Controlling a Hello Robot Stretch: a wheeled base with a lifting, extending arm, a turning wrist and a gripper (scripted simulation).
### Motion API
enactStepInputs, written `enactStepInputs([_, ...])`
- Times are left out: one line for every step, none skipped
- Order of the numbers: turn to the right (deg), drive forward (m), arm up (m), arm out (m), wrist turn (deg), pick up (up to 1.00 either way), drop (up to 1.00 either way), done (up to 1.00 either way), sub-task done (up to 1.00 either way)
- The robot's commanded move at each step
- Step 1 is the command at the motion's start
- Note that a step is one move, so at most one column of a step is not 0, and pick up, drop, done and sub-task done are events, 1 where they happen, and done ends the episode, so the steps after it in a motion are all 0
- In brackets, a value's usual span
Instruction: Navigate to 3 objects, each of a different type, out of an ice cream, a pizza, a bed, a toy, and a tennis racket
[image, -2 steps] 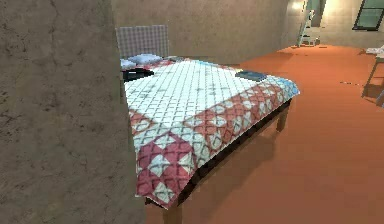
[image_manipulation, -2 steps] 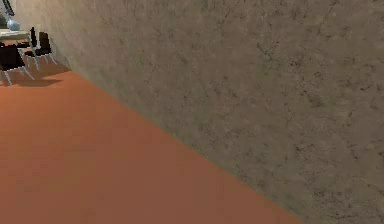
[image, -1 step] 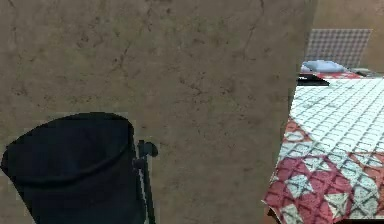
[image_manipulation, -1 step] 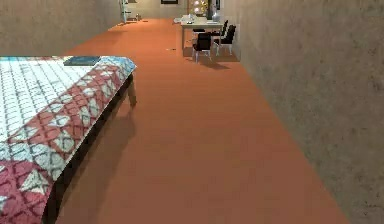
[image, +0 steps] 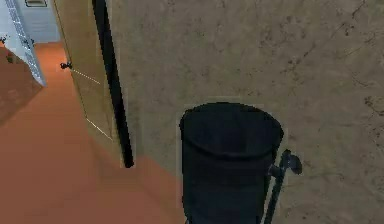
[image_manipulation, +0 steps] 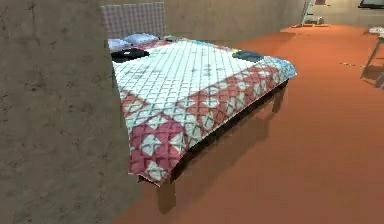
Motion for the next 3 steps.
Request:
enactStepInputs([-45.0,0.00,0.00,0.00,0.0,0.00,0.00,0.00,0.00])
enactStepInputs([-3.0,0.00,0.00,0.00,0.0,0.00,0.00,0.00,0.00])
enactStepInputs([0.0,1.00,0.00,0.00,0.0,0.00,0.00,0.00,0.00])
